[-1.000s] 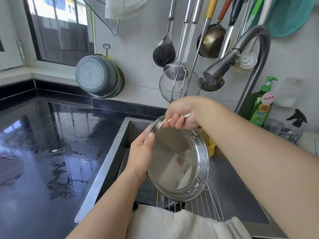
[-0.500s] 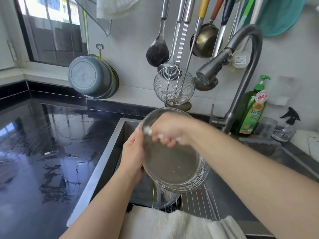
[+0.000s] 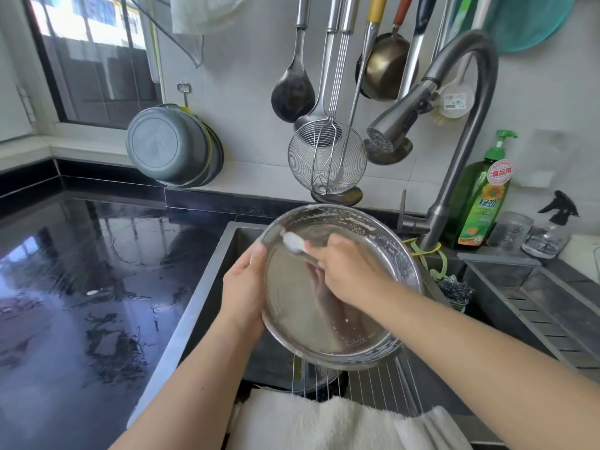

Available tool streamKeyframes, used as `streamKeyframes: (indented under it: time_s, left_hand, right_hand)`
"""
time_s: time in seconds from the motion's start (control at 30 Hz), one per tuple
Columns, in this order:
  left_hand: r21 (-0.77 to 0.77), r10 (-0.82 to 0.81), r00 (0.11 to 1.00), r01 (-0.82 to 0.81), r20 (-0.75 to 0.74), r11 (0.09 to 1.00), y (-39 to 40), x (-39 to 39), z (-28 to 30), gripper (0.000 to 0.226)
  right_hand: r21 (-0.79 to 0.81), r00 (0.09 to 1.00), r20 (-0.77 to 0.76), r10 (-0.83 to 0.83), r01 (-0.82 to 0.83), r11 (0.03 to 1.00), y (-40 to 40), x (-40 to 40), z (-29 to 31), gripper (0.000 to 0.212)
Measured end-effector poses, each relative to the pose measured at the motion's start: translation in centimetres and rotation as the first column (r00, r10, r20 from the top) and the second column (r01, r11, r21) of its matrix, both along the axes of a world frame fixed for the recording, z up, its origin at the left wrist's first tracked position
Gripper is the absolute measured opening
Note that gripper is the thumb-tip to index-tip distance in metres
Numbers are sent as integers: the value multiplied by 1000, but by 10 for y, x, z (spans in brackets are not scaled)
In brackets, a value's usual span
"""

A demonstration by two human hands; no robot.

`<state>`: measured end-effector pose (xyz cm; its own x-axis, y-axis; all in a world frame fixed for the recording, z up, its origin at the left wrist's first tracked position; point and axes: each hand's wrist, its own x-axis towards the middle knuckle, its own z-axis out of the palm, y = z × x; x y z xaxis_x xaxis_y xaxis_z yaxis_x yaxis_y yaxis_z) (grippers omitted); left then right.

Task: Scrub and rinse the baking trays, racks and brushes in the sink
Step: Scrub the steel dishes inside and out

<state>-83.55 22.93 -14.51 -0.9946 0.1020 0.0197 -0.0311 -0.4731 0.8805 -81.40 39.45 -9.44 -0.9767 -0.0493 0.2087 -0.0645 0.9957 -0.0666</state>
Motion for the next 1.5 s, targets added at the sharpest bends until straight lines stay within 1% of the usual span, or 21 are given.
streamKeyframes:
  time_s: [0.07,0.13,0.17,0.27,0.33,0.4,0.47,0.5,0.6,0.7,0.73,0.8,0.87,0.93,1.03,1.1,1.23,1.27,1.4,1.43,1.5]
  left_hand:
    - [33,23,999,-24,26,999,-5,-3,-2,29]
    - [17,47,998,-47,35,999,-7,-4,-3,29]
    - [12,51,998,-52,32,999,-6,-4,-3,28]
    - [-23,31,999,-31,12,999,-1,0,-2,27]
    - [-39,30,1000,-29,8,999,-1,1,-3,28]
    - [-55,51,999,-51,9,997,-4,-1,-5,28]
    - [-80,107,994,-105,23,991,-6,-5,-5,27]
    - [-96,128,991,-125,28,987,-6,-6,-6,27]
    - [-121,123,992,-118,34,986,-3,-6,-6,26]
    - [-208,135,991,-132,5,969,0,-2,-6,26]
    - [-230,145,989,-144,-12,962,-1,-2,-5,26]
    - [-244,182,983,-179,-12,953,-7,-4,-5,27]
    - [-223,255,967,-246,11,943,-14,-9,-4,26]
    - [-213,330,944,-319,16,923,-19,-13,-1,28]
    - [-228,349,937,-345,-24,910,-20,-10,2,37]
    - [-250,357,934,-351,-23,902,-21,-5,3,43]
    - [-262,416,909,-399,10,879,-26,-5,5,46]
    - [-261,416,909,-400,7,878,-27,-6,7,47]
    - [-206,410,912,-398,18,894,-21,-5,10,46]
    - [-185,410,912,-399,26,898,-20,-4,10,45]
    - [-158,397,918,-388,25,908,-22,-2,11,45]
  right_hand:
    - [-10,982,78,172,-172,985,-17,23,-10,33]
    - [36,958,108,264,-269,962,-22,35,-14,41]
    - [35,969,69,238,-241,970,-16,27,-11,41]
    - [36,998,-56,-10,12,999,10,-11,-4,40]
    - [-73,995,-68,-67,62,995,6,-12,-13,32]
    - [-152,999,8,34,-33,988,-11,15,-27,25]
    - [-135,975,87,206,-193,972,-24,41,-36,39]
    - [-113,972,88,217,-207,972,-19,39,-36,43]
    - [-154,998,15,65,-62,986,-2,16,-38,41]
    - [-66,987,-28,-158,156,986,13,-10,-36,48]
    - [-50,985,-24,-171,170,984,12,-12,-34,50]
    - [-90,998,48,-38,42,995,4,-3,-39,47]
    - [-156,969,130,210,-189,969,-17,25,-45,54]
    - [-107,940,153,305,-291,951,-24,31,-44,54]
    - [-76,992,63,107,-102,992,-1,-9,-45,50]
    - [-91,995,99,7,3,996,4,-23,-49,49]
    - [-119,928,241,284,-262,958,-12,25,-82,36]
    - [-162,909,279,309,-272,948,-9,32,-87,34]
    - [-234,974,202,101,-52,971,25,8,-81,29]
    - [-265,971,214,104,-45,963,25,12,-78,29]
    - [-248,944,231,236,-178,952,14,25,-75,28]
